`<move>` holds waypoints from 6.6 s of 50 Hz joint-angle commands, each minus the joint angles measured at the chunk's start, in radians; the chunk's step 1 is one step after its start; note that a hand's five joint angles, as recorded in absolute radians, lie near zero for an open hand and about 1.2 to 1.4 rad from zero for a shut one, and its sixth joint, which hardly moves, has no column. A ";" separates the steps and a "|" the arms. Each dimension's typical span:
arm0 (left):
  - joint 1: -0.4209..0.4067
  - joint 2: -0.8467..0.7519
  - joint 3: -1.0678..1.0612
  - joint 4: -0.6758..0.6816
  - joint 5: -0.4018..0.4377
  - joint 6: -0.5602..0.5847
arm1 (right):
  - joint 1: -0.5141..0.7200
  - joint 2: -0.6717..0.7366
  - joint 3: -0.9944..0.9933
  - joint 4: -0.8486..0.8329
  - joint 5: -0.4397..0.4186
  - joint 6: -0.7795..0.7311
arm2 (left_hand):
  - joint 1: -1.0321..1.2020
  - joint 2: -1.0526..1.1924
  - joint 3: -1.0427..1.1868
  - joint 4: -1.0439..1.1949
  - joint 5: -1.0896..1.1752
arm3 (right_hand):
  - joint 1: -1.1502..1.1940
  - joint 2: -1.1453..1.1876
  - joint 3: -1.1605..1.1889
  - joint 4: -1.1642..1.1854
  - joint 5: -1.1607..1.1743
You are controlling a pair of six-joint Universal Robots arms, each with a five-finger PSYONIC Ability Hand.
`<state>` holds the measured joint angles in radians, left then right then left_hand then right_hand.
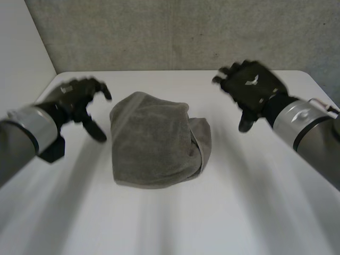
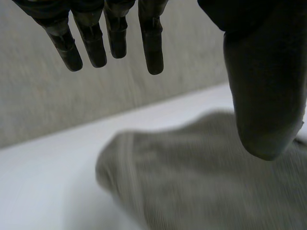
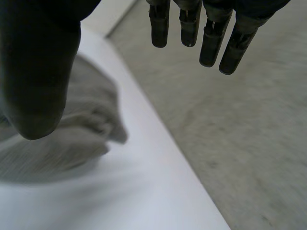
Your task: Fold the towel.
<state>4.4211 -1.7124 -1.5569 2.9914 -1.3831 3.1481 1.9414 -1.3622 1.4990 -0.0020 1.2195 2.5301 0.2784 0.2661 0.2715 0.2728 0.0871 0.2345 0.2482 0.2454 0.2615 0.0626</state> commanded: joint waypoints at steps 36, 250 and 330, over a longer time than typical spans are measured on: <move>-0.035 -0.392 -0.163 0.417 -0.004 0.128 | 0.113 0.454 0.040 -0.363 0.086 -0.340 | 0.009 0.021 0.015 0.014 0.025 | 0.798 0.784 0.787 0.770 0.795; 0.222 -0.128 -0.281 0.325 0.240 0.164 | 0.151 0.474 -0.542 0.419 0.167 0.047 | 1.118 1.130 1.125 1.123 1.135 | 1.136 1.123 1.125 1.109 1.134; 0.281 -0.326 -0.230 0.412 0.512 0.552 | -0.099 0.163 0.144 -0.039 -0.080 -0.010 | 1.118 1.130 1.125 1.123 1.135 | 1.162 1.148 1.151 1.135 1.159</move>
<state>4.7057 -1.9932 -1.7586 3.4048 -0.8643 3.6010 1.8474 -1.1337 1.5157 0.0298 1.1347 2.4977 1.2911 1.3501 1.3479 1.3642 1.1397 1.3402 1.3401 1.3518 1.3463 1.1703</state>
